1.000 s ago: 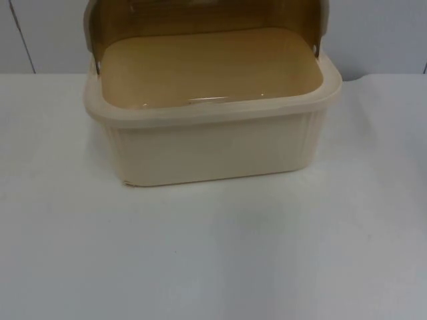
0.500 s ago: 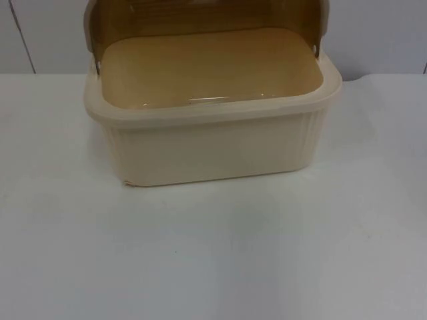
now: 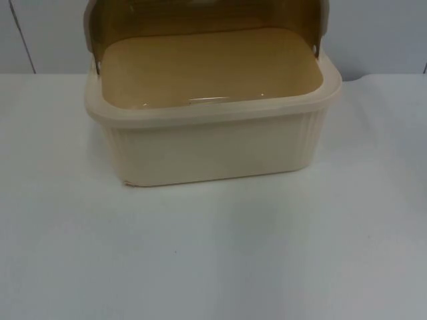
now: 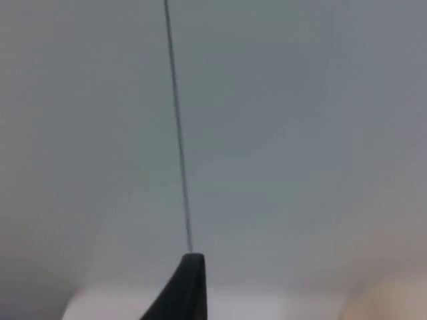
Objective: Open the box lid with the left hand, place the block into the box with the right hand, then close the box lid with the left hand.
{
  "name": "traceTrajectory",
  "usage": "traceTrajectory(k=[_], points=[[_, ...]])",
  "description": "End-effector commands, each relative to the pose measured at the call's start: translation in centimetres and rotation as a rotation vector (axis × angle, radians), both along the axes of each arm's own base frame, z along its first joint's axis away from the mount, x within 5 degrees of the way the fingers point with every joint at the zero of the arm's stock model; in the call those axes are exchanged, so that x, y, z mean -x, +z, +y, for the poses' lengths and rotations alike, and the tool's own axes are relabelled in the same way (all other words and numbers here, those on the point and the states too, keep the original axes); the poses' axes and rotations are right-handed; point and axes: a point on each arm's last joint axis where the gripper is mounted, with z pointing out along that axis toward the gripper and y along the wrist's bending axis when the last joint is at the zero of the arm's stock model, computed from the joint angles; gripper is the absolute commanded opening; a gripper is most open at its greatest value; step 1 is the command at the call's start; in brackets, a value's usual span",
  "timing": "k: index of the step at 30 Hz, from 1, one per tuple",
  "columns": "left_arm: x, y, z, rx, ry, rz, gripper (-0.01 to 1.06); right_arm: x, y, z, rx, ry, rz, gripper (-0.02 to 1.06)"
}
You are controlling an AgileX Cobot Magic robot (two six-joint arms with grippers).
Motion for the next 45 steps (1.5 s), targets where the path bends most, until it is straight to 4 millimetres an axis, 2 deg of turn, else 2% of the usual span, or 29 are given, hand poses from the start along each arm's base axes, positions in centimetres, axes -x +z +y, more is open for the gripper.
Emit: traceTrajectory(k=[1,2,3,6,7,8,10,11,13,14,15,16,18,19,23,24,27,31,33,35,36,39,42,43,45], points=[[-1.1,0.3,-0.3,0.061,-0.020,-0.061,1.05,-0.2,0.0,0.1,0.018,0.003,0.004,0.93],[-2.0,0.0,-0.4,0.073,-0.025,-0.027,1.05,-0.4,-0.1,0.1,0.019,0.005,0.008,0.93],[-2.0,0.0,-0.4,0.073,-0.025,-0.027,1.05,-0.4,-0.1,0.1,0.019,0.005,0.008,0.93],[-6.2,-2.3,-1.8,-0.034,-0.108,0.193,1.05,-0.9,-0.4,0.3,0.037,0.004,0.028,0.93],[-6.2,-2.3,-1.8,-0.034,-0.108,0.193,1.05,-0.9,-0.4,0.3,0.037,0.004,0.028,0.93],[-7.4,-2.6,-2.5,-0.063,-0.146,0.235,1.05,-1.0,-0.5,0.3,0.044,0.004,0.032,0.93],[-10.2,-3.2,-4.6,-0.106,-0.243,0.305,1.05,-1.1,-0.5,0.4,0.047,0.005,0.036,0.93],[-11.8,-3.4,-6.3,-0.162,-0.312,0.317,1.05,-1.2,-0.6,0.4,0.048,0.005,0.038,0.93],[-12.3,-3.4,-7.0,-0.197,-0.336,0.313,1.05,-1.3,-0.6,0.4,0.049,0.004,0.042,0.93],[-13.7,-3.5,-9.1,-0.330,-0.410,0.284,1.05,-1.3,-0.6,0.4,0.050,0.006,0.042,0.93],[-14.2,-3.5,-9.8,-0.371,-0.429,0.273,1.05,-1.3,-0.6,0.4,0.050,0.006,0.042,0.93],[-15.3,-3.7,-11.6,-0.529,-0.482,0.231,1.05,-1.3,-0.6,0.5,0.050,0.008,0.041,0.93],[-16.8,-4.3,-13.9,-0.706,-0.541,0.166,1.05,-1.3,-0.6,0.5,0.050,0.008,0.041,0.93],[-16.8,-4.3,-13.9,-0.706,-0.541,0.166,1.05,-1.3,-0.6,0.5,0.050,0.008,0.041,0.93],[-19.2,-6.5,-17.4,-0.982,-0.605,0.065,1.05,-1.3,-0.6,0.4,0.049,-0.003,0.044,0.93],[-19.2,-6.5,-17.4,-0.982,-0.605,0.065,1.05,-1.3,-0.6,0.4,0.049,-0.003,0.044,0.93],[-20.3,-8.7,-18.8,-1.179,-0.627,0.056,1.05,-1.3,-0.6,0.3,0.058,-0.007,0.046,0.93],[-20.4,-9.5,-19.6,-1.162,-0.650,0.061,1.00,-1.3,-0.6,0.3,0.072,-0.008,0.047,0.93],[-20.3,-9.7,-19.9,-1.092,-0.668,0.068,0.91,-1.3,-0.6,0.3,0.072,-0.008,0.047,0.93],[-20.2,-9.7,-20.1,-1.043,-0.677,0.068,0.71,-1.3,-0.6,0.3,0.072,-0.008,0.047,0.93],[-20.2,-9.7,-20.1,-1.043,-0.677,0.068,0.71,-1.3,-0.6,0.3,0.072,-0.008,0.047,0.93],[-20.1,-9.7,-20.3,-0.993,-0.687,0.072,0.42,-1.3,-0.6,0.3,0.072,-0.008,0.047,0.93],[-20.0,-9.7,-20.5,-0.906,-0.700,0.078,0.18,-1.3,-0.6,0.3,0.072,-0.008,0.047,0.93],[-20.0,-9.7,-20.5,-0.906,-0.700,0.078,0.18,-1.3,-0.6,0.3,0.072,-0.008,0.047,0.93],[-20.1,-9.6,-20.8,-0.831,-0.697,0.057,0.10,-1.3,-0.6,0.3,0.072,-0.008,0.047,0.93]])
